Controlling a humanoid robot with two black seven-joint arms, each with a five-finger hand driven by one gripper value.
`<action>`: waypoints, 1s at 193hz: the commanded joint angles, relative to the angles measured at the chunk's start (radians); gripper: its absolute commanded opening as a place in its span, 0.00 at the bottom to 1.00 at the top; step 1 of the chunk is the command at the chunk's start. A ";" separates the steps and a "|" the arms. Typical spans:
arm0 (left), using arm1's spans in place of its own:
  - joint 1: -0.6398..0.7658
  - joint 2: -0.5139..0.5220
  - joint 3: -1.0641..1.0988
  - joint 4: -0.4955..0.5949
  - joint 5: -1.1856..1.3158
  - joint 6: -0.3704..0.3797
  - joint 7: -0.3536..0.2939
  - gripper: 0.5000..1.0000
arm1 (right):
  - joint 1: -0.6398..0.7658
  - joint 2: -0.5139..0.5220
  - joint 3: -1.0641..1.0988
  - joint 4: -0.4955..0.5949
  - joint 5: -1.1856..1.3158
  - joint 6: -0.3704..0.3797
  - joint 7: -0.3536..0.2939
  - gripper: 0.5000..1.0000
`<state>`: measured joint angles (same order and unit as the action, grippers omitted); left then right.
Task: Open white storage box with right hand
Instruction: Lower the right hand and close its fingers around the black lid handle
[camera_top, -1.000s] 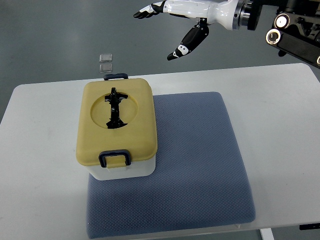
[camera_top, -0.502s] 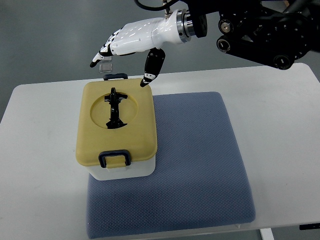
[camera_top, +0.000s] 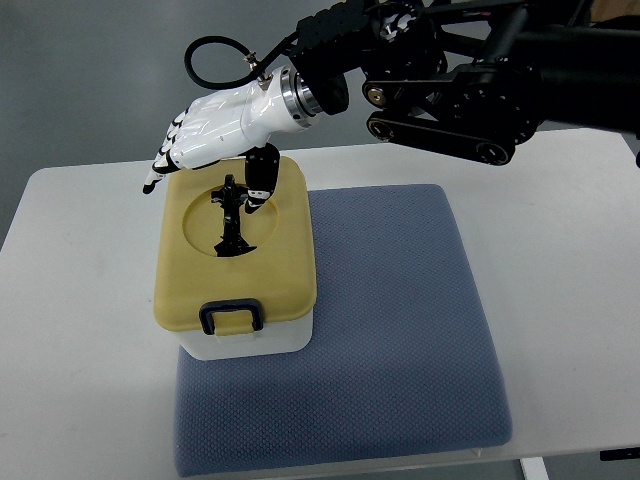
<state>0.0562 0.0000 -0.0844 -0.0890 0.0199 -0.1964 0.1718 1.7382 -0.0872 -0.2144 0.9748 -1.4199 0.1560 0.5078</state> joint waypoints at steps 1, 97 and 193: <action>0.001 0.000 0.000 0.000 0.000 0.000 0.000 1.00 | -0.006 0.014 -0.010 -0.021 -0.016 -0.013 0.000 0.86; -0.001 0.000 0.000 0.000 0.000 0.000 0.000 1.00 | -0.046 0.003 -0.008 -0.021 -0.060 -0.016 0.000 0.85; 0.001 0.000 0.000 0.000 0.000 0.000 0.000 1.00 | -0.069 0.007 -0.008 -0.024 -0.062 -0.039 -0.002 0.83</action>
<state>0.0565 0.0000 -0.0844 -0.0890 0.0200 -0.1964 0.1718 1.6780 -0.0802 -0.2223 0.9524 -1.4818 0.1180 0.5078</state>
